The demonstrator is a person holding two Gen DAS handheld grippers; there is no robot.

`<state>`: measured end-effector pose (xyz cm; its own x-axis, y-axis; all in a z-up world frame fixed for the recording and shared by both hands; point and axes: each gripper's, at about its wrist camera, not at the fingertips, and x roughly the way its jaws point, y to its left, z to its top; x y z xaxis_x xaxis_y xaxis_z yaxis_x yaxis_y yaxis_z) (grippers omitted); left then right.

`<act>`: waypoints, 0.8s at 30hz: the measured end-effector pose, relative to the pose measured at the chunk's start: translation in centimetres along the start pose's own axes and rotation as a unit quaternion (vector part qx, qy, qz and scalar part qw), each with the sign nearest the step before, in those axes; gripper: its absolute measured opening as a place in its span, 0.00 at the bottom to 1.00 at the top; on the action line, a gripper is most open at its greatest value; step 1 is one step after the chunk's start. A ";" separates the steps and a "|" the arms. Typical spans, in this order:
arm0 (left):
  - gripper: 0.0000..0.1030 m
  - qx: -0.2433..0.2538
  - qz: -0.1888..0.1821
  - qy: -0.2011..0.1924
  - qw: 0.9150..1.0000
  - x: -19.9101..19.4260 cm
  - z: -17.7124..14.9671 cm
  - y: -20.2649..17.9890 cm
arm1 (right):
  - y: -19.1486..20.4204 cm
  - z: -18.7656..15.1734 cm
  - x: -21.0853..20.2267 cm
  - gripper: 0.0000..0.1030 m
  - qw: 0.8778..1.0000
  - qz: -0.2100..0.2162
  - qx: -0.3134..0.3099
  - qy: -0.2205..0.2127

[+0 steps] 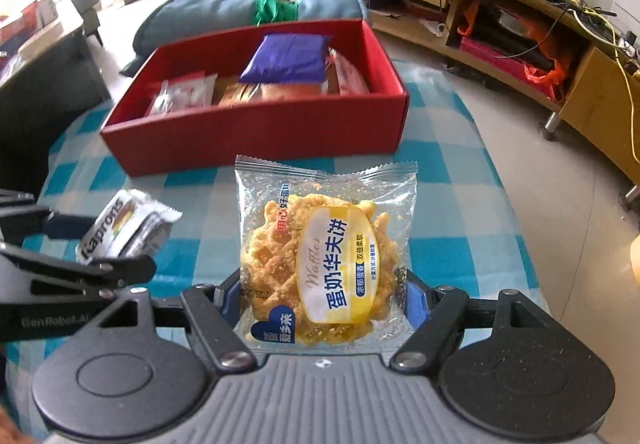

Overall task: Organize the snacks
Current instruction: 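Lift both held packs and carry them over the red tray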

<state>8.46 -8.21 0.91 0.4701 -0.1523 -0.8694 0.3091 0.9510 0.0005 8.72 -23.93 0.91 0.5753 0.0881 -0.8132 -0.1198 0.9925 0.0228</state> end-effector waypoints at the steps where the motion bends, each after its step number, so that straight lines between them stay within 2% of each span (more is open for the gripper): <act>1: 0.62 -0.001 0.000 -0.001 1.000 0.0 0.1 0.0 | 0.0 0.3 -0.1 0.71 1.000 -0.001 -0.002 -0.005; 9: 0.62 -0.011 0.010 -0.016 1.000 -0.2 1.5 0.8 | -0.5 3.3 0.5 0.71 1.000 0.000 -0.001 -0.031; 24: 0.62 -0.037 0.035 -0.066 0.996 0.0 7.8 2.8 | -1.2 8.9 2.0 0.71 0.998 0.017 0.001 -0.067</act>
<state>15.80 -7.67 4.80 0.5950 -0.1154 -0.7954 0.2122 0.9771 0.0170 17.27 -24.20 4.41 0.6735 0.1323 -0.7272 -0.1394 0.9889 0.0507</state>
